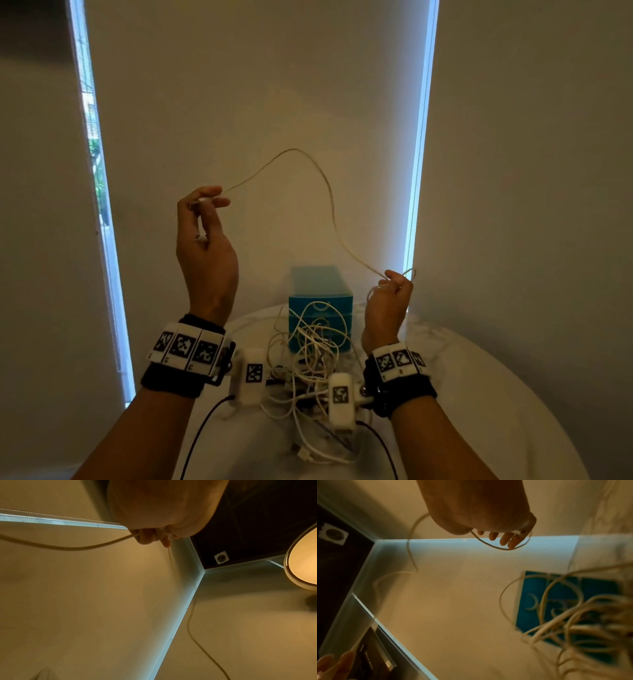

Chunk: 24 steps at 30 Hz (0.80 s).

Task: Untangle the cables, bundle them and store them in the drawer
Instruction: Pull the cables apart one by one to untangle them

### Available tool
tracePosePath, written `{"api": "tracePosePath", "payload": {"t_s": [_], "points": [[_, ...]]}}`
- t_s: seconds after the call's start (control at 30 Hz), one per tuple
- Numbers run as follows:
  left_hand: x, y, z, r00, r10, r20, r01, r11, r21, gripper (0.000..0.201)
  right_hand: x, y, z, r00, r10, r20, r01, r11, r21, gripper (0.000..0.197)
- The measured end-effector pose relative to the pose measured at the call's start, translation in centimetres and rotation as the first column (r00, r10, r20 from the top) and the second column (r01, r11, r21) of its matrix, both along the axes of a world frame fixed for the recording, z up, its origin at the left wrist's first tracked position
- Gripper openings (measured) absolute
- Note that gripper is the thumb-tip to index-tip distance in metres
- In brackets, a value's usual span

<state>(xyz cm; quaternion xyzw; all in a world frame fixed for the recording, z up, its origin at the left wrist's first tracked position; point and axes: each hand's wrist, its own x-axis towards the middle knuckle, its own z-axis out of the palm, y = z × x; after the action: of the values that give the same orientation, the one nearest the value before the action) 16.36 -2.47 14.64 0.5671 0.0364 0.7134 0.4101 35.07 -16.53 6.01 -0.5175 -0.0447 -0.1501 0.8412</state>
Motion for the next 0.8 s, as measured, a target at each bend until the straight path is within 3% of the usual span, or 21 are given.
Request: {"api": "tracePosePath", "payload": {"t_s": [0.07, 0.1, 0.13, 0.17, 0.2, 0.23, 0.27, 0.3, 0.33, 0.43, 0.53, 0.7, 0.8], "points": [[-0.5, -0.4, 0.3, 1.000, 0.009, 0.011, -0.009, 1.000, 0.020, 0.032, -1.2, 3.1, 1.1, 0.998, -0.045, 0.036, 0.042, 0.995, 0.096, 0.026], [-0.7, -0.6, 0.5, 1.000, 0.021, 0.011, -0.021, 0.999, 0.037, 0.031, -2.2, 4.9, 1.8, 0.996, 0.000, 0.084, -0.006, 0.997, 0.077, 0.026], [-1.0, -0.7, 0.7, 0.999, 0.040, 0.009, -0.040, 0.998, 0.051, 0.031, -3.4, 7.1, 2.5, 0.977, 0.146, 0.157, -0.142, 0.989, -0.038, 0.027], [-1.5, -0.4, 0.8, 0.997, 0.078, 0.001, -0.078, 0.995, 0.064, 0.031, -4.9, 9.3, 2.9, 0.905, 0.381, 0.192, -0.324, 0.907, -0.269, 0.026], [-1.9, 0.0, 1.0, 0.992, 0.127, -0.014, -0.126, 0.989, 0.078, 0.031, -6.7, 11.0, 3.3, 0.773, 0.622, 0.121, -0.478, 0.697, -0.535, 0.024], [-2.5, 0.6, 1.0, 0.981, 0.190, -0.031, -0.186, 0.978, 0.096, 0.031, -7.8, 12.0, 3.2, 0.643, 0.765, -0.028, -0.536, 0.425, -0.729, 0.027], [-3.2, 1.4, 1.0, 0.966, 0.255, -0.044, -0.249, 0.961, 0.117, 0.031, -8.1, 12.3, 3.0, 0.578, 0.805, -0.135, -0.526, 0.242, -0.815, 0.033], [-3.9, 2.2, 0.9, 0.948, 0.314, -0.057, -0.304, 0.942, 0.141, 0.032, -7.6, 12.3, 2.5, 0.563, 0.808, -0.172, -0.503, 0.170, -0.847, 0.036], [-4.5, 2.9, 0.7, 0.929, 0.361, -0.077, -0.345, 0.924, 0.165, 0.033, -7.1, 11.9, 2.4, 0.562, 0.804, -0.196, -0.514, 0.154, -0.844, 0.036], [-4.5, 5.0, -0.8, 0.891, 0.398, -0.220, -0.357, 0.912, 0.202, 0.030, -5.2, 9.0, 1.2, 0.543, 0.804, -0.243, -0.656, 0.225, -0.720, 0.030], [-2.3, 5.9, -3.0, 0.823, 0.355, -0.443, -0.266, 0.930, 0.252, 0.024, -4.2, 5.3, 0.5, 0.549, 0.813, -0.195, -0.678, 0.296, -0.673, 0.028], [3.6, 5.0, -8.2, 0.643, 0.068, -0.762, 0.134, 0.971, 0.199, 0.037, -4.0, -0.2, -0.5, 0.697, 0.717, 0.001, -0.646, 0.628, -0.435, 0.020], [6.3, 2.6, -10.2, 0.527, -0.141, -0.838, 0.353, 0.933, 0.065, 0.027, -3.7, -2.2, -3.3, 0.747, 0.663, 0.044, -0.618, 0.718, -0.320, 0.017]]}}
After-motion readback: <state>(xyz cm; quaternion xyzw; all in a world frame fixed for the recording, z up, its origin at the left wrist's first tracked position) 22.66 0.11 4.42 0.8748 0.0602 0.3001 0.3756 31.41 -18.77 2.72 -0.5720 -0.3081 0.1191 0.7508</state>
